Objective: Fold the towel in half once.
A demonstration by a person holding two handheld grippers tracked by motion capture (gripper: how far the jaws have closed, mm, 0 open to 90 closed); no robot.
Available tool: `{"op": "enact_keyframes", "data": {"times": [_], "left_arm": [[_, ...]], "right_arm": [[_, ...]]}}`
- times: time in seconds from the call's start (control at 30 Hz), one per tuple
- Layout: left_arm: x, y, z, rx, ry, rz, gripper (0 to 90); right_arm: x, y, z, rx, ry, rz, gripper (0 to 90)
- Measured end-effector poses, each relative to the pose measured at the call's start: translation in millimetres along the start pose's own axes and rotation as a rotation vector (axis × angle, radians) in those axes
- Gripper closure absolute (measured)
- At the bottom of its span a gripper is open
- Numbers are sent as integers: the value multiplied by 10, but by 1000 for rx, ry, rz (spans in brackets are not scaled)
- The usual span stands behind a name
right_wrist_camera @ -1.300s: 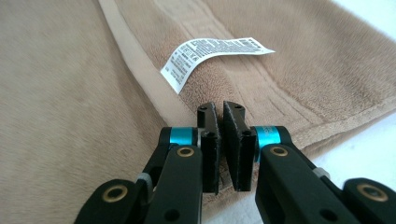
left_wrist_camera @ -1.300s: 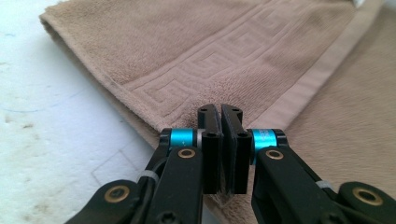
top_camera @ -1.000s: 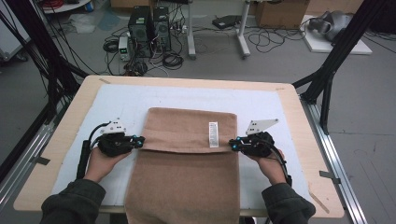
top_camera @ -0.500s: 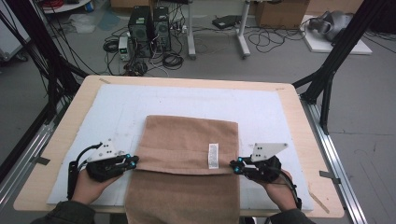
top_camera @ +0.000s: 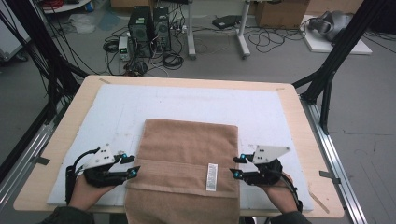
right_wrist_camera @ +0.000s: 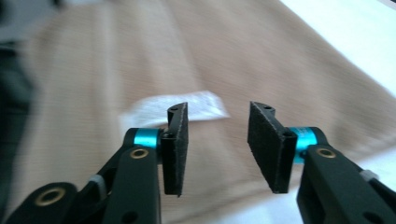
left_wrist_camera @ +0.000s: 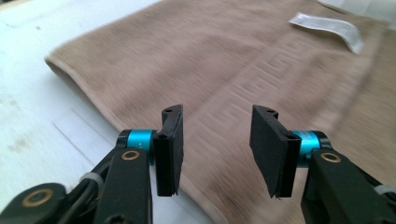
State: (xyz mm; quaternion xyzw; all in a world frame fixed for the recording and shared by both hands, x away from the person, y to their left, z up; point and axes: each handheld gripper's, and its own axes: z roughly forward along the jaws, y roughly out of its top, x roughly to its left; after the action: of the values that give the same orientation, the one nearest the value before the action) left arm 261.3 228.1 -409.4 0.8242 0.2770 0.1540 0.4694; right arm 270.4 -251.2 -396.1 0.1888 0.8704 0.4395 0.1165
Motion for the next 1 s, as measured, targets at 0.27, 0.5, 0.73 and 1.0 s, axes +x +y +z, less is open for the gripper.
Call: {"op": "enact_keyframes", "data": {"times": [0.27,0.5,0.73,1.0], "left_arm": [[354,220,359,-1,98,-51,474],[686,259,677,33,156,-141,477],[842,91,928,135,201,-184,421],[771,135,968,125,154,-122,806]], "right_arm": [[-594,168,251,5,-79,99,471],[-962,100,500,78,-157,194,415],[-1095,-54,746,169,-186,234,375],[-1131,-94,781,115,-29,243,781]]}}
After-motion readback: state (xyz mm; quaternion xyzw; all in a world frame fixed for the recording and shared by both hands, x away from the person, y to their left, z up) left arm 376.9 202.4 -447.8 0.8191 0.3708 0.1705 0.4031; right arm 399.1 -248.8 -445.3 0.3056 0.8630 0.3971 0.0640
